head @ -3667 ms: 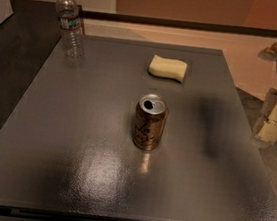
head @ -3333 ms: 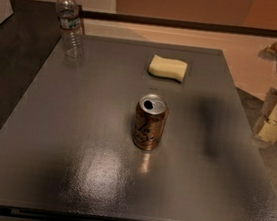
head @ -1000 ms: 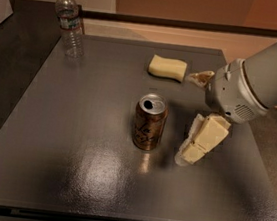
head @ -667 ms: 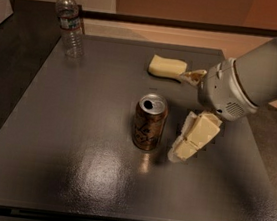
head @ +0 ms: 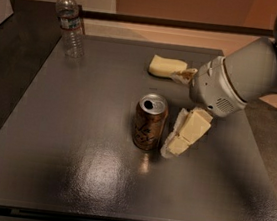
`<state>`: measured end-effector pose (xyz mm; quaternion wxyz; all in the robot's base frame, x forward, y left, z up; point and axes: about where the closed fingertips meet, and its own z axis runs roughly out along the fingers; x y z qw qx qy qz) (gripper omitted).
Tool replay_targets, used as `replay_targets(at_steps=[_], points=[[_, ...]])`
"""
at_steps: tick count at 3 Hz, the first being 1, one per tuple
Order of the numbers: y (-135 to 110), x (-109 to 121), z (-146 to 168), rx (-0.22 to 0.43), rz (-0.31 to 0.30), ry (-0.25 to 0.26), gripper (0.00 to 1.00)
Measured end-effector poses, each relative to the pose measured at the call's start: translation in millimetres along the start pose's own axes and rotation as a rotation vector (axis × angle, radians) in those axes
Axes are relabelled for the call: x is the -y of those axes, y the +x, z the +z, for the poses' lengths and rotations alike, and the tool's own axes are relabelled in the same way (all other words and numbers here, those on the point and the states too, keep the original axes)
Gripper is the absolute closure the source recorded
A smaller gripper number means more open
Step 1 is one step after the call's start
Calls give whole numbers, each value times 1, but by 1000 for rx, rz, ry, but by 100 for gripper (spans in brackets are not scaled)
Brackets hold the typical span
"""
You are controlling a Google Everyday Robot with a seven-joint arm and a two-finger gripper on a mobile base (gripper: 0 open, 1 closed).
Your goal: Move orange can near sponge
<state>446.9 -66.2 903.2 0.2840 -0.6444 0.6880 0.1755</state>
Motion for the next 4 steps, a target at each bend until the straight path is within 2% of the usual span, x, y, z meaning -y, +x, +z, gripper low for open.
replay_targets(at_steps=[1, 3, 4], points=[[-6, 1, 7, 13, -20, -25, 18], [-14, -1, 13, 38, -60, -67, 65], [-12, 11, 4, 36, -41, -34, 87]])
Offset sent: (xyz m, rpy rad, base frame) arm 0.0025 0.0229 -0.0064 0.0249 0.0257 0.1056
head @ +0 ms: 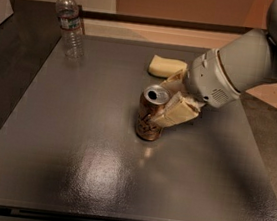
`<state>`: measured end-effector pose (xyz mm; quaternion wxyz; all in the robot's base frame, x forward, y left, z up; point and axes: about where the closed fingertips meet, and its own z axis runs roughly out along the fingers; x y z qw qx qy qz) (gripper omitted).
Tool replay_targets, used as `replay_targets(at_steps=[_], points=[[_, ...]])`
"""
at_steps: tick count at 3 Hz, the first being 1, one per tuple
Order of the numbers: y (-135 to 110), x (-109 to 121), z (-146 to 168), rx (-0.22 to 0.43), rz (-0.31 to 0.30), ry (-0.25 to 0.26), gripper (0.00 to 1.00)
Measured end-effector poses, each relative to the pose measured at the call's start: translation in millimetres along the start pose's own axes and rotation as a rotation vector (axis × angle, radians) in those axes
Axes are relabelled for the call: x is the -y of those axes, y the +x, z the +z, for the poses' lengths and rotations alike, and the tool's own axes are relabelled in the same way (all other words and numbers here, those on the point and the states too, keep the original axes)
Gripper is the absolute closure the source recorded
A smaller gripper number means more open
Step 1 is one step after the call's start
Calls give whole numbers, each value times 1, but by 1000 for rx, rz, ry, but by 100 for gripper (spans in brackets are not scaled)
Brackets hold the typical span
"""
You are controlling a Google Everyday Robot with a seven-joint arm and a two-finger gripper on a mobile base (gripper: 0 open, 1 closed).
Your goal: Move orange can near sponge
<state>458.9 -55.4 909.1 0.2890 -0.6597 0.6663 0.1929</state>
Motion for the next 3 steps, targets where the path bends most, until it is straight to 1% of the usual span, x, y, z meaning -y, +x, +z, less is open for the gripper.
replay_targets(at_steps=[1, 2, 3], points=[[9, 29, -19, -21, 67, 85, 100], [21, 61, -36, -48, 137, 159, 100], [33, 93, -46, -81, 190, 212, 100]])
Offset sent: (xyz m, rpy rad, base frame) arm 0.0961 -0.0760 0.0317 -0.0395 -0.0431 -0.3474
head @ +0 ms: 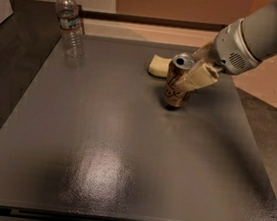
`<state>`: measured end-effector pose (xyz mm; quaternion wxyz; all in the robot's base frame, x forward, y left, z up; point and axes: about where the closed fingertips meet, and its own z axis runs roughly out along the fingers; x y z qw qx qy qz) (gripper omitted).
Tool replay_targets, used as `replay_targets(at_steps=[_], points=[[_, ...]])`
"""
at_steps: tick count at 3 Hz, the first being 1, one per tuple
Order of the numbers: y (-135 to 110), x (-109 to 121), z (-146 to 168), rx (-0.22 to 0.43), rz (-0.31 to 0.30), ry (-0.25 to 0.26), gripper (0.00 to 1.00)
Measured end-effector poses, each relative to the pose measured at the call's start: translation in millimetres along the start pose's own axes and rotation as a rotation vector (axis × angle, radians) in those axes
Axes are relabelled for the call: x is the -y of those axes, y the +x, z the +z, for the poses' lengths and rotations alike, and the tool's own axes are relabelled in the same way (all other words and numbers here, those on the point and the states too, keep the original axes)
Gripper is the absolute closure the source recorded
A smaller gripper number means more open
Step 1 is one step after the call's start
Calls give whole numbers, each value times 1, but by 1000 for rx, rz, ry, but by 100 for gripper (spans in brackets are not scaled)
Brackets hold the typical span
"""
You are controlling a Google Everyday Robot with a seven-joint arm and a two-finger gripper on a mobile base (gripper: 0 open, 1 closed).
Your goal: Move orange can near sponge
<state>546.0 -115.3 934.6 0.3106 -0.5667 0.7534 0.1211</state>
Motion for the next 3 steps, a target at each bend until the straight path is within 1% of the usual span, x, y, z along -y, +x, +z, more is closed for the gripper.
replay_targets(at_steps=[1, 2, 3], points=[[5, 24, 5, -19, 46, 17, 100], [10, 40, 15, -29, 88, 19, 84], [14, 50, 26, -30, 120, 20, 61]])
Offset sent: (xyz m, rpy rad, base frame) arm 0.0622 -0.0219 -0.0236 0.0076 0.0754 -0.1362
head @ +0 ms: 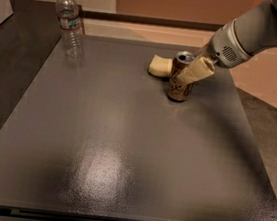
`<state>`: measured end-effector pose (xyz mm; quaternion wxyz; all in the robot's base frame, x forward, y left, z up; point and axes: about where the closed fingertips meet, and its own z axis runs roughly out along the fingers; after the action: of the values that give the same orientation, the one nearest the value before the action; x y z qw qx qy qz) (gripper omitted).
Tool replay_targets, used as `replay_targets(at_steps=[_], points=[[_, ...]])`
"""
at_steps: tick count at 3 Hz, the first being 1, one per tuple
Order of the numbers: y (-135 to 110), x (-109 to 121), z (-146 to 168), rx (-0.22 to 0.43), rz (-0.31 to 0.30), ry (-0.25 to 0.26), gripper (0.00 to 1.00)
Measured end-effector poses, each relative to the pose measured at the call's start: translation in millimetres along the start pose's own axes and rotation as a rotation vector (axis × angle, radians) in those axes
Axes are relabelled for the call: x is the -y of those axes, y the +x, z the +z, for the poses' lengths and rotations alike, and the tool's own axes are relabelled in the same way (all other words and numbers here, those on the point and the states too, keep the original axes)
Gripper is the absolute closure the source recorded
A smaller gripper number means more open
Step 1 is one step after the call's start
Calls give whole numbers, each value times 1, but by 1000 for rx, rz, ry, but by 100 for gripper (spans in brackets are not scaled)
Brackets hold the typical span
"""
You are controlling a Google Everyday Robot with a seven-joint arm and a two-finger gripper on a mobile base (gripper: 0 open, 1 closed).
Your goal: Move orange can near sponge
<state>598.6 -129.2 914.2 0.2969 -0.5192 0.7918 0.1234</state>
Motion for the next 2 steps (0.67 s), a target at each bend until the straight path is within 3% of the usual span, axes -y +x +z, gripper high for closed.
replay_targets(at_steps=[2], points=[[2, 6, 12, 3, 23, -6, 14]])
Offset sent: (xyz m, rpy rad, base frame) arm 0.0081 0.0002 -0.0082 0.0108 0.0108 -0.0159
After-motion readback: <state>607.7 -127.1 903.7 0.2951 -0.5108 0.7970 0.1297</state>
